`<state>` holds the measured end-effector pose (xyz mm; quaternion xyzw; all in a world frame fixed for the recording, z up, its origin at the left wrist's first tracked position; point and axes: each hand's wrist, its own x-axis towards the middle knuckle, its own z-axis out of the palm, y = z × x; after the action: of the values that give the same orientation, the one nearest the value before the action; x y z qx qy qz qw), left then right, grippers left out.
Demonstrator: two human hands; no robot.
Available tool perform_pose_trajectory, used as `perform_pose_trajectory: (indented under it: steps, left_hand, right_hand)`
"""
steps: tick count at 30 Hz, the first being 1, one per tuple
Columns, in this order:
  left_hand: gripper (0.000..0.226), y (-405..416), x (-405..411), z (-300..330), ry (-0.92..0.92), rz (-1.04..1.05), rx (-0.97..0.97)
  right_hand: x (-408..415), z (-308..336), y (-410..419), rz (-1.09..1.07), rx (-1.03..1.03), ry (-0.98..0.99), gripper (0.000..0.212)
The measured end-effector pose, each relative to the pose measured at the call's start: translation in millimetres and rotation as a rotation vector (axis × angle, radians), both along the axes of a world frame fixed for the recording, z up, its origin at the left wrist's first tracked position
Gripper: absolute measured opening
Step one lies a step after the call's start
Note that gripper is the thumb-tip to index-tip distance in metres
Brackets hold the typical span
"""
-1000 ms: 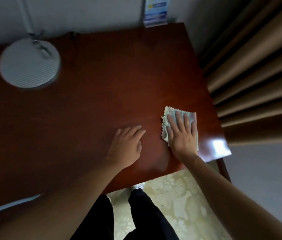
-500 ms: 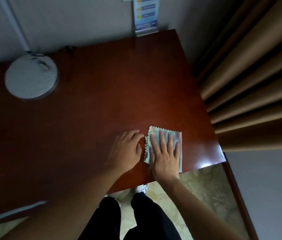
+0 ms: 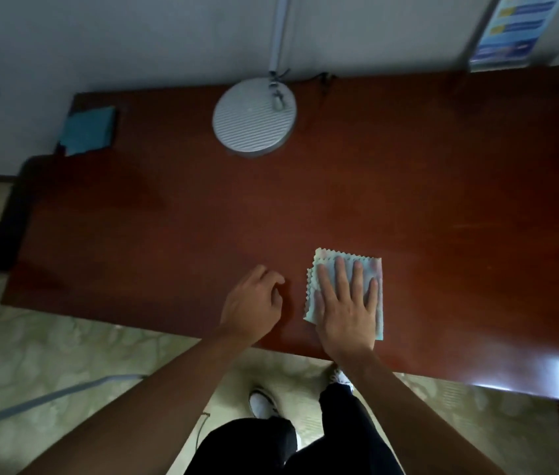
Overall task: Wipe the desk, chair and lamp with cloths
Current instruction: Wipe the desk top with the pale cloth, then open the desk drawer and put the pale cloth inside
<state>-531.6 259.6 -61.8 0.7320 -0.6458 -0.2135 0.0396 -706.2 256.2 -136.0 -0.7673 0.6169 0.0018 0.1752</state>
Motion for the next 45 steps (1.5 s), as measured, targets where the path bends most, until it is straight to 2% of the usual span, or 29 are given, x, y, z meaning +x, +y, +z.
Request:
perform_pose_trajectory:
  steps: [8, 15, 18, 20, 23, 25, 27, 29, 30, 33, 37, 38, 41, 45]
  left_hand:
    - [0.024, 49, 102, 0, 0.050, 0.158, 0.012]
    - [0.034, 81, 226, -9, 0.139, 0.191, 0.073]
    - [0.028, 98, 282, -16, 0.177, 0.232, 0.075]
    - [0.025, 107, 316, -22, 0.200, 0.285, 0.069]
    - [0.032, 118, 361, -32, 0.231, 0.337, 0.081]
    - [0.041, 119, 383, -36, 0.232, 0.343, 0.081]
    - [0.045, 119, 394, -38, 0.240, 0.360, 0.084]
    - [0.045, 117, 395, -38, 0.259, 0.369, 0.090]
    - [0.044, 116, 393, -38, 0.265, 0.361, 0.097]
    - [0.039, 115, 379, -38, 0.265, 0.332, 0.103]
    - [0.027, 111, 368, -39, 0.230, 0.389, 0.102]
    - [0.023, 110, 368, -38, 0.239, 0.410, 0.118]
    - [0.011, 115, 369, -31, 0.259, 0.472, 0.116]
    - [0.012, 132, 375, -20, 0.293, 0.555, 0.100]
  right_hand:
    - [128, 4, 43, 0.159, 0.069, 0.024, 0.056]
    - [263, 8, 66, 0.071, 0.106, 0.009, 0.056]
    - [336, 11, 72, 0.053, 0.119, -0.036, 0.055]
    - [378, 11, 70, 0.054, 0.158, -0.082, 0.055]
    - [420, 12, 58, 0.041, 0.253, -0.153, 0.055]
    - [431, 19, 48, -0.017, 0.297, -0.268, 0.052]
    - [431, 29, 46, -0.126, 0.330, -0.476, 0.052]
    - [421, 41, 53, -0.171, 0.294, -0.620, 0.053]
    - [414, 46, 59, -0.132, 0.227, -0.602, 0.054]
    - [390, 45, 82, 0.086, 0.002, -0.354, 0.053]
    - [370, 36, 110, 0.302, 0.061, 0.043, 0.081]
    - [368, 34, 113, 0.313, 0.062, 0.084, 0.082]
    - [370, 30, 119, 0.301, -0.068, 0.010, 0.071]
    - [377, 28, 130, 0.301, -0.243, -0.178, 0.048]
